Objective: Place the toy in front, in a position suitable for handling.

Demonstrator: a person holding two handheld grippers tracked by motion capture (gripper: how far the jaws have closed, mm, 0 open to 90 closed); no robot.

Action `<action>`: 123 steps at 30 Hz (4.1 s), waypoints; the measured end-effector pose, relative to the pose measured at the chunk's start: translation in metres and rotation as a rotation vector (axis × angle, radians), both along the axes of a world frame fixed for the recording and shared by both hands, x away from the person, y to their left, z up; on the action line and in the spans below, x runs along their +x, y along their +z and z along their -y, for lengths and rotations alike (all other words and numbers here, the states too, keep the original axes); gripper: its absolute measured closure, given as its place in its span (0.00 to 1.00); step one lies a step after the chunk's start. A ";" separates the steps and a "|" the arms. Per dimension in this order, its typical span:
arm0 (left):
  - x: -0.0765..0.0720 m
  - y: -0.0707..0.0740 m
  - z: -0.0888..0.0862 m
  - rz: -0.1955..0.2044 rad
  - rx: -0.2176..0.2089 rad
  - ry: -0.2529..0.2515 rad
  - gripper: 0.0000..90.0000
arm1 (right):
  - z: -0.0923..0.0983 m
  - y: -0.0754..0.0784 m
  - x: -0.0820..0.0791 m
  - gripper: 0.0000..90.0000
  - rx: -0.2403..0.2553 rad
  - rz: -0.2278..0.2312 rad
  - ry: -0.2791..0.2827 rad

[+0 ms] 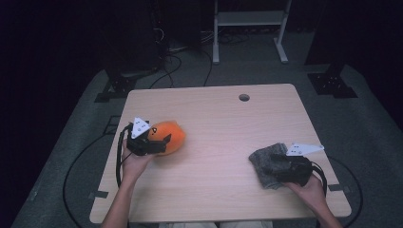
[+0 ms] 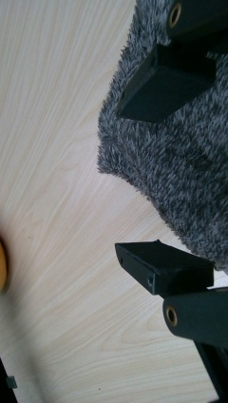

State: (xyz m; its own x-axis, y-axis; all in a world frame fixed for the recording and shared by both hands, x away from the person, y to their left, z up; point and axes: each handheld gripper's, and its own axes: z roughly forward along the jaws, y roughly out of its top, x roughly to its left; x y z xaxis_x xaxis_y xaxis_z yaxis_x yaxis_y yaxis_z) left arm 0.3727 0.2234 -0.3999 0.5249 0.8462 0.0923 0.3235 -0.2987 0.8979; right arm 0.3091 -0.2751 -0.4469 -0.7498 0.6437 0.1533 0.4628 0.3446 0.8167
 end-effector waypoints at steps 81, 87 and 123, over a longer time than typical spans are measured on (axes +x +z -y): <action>-0.066 -0.043 0.115 -0.181 -0.097 -0.440 0.40 | -0.108 0.025 -0.026 0.86 -0.141 0.194 0.213; -0.059 -0.037 0.113 -0.191 -0.104 -0.313 0.01 | -0.090 0.014 -0.010 0.86 -0.187 0.146 0.109; -0.071 -0.037 0.130 -0.149 -0.038 -0.554 0.34 | -0.067 0.022 -0.017 0.87 -0.150 0.164 0.048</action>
